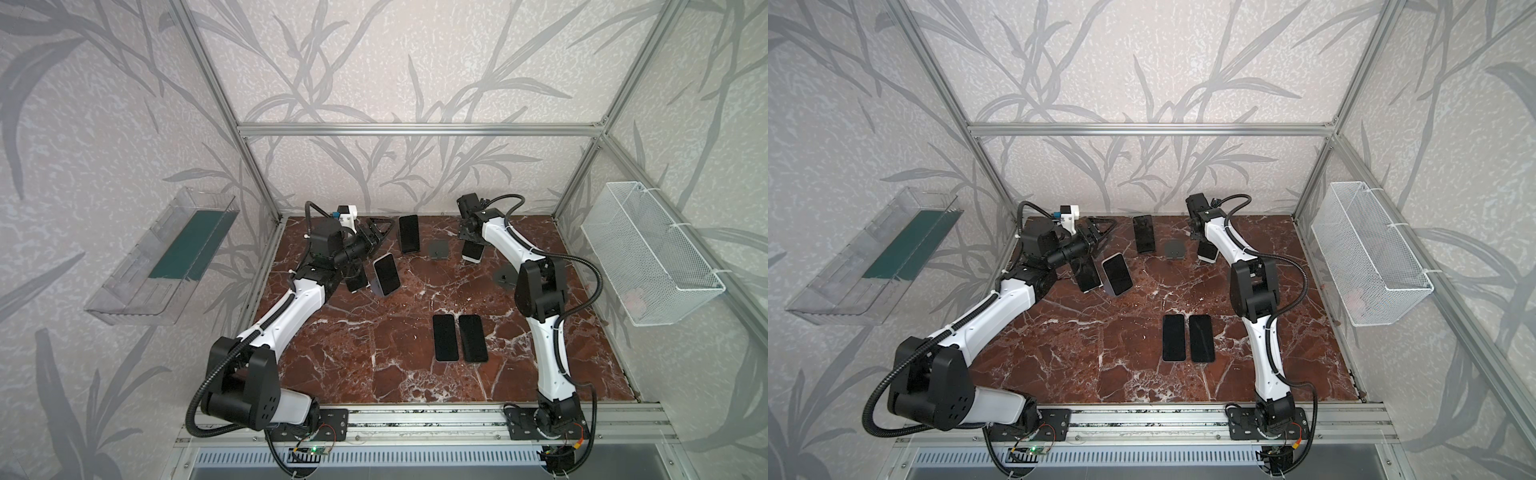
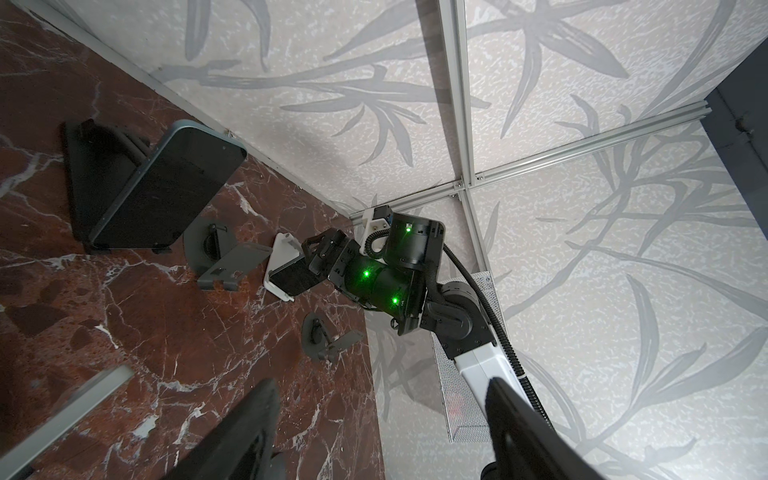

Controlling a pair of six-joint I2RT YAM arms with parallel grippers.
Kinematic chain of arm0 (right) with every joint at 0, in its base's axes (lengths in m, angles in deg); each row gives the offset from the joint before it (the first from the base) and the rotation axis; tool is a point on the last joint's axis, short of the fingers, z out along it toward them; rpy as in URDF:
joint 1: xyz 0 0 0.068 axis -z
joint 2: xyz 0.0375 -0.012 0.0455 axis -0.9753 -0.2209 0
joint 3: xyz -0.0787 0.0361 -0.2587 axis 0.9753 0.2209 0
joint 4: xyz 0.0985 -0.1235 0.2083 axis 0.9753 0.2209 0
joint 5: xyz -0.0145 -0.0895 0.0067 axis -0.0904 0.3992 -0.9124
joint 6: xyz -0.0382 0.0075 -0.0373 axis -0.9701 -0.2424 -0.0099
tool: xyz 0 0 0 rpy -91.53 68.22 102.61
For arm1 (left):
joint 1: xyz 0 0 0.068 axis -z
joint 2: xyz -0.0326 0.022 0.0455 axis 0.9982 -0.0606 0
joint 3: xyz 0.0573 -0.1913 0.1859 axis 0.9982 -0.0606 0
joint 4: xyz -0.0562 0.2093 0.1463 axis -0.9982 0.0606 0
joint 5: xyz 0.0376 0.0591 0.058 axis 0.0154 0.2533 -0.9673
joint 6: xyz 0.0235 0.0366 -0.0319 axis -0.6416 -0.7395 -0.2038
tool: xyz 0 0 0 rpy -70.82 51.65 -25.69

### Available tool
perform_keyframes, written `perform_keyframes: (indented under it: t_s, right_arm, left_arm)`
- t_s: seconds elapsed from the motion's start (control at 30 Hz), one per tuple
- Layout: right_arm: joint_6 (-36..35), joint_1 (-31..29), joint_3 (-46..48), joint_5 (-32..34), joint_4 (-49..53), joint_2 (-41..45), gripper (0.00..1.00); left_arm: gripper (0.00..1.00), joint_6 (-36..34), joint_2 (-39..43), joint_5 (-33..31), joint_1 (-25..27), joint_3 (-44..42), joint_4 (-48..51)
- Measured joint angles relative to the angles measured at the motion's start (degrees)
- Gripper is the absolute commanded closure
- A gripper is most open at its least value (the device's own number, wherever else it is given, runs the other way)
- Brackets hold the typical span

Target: Remove the phone from the phone stand

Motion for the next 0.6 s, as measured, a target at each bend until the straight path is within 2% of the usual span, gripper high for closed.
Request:
perform_keyframes:
  t_s: [0.3, 0.6]
  right_arm:
    - [-0.55, 0.09, 2.86, -1.09, -4.28, 1.07, 0.28]
    - [-4.48, 0.09, 3.26, -1.46, -5.51, 1.38, 0.33]
  left_arm:
    - [0.21, 0.00, -0.31, -0.02, 0.00, 0.00, 0.02]
    - [0.21, 0.00, -0.39, 0.00, 0.00, 0.00, -0.02]
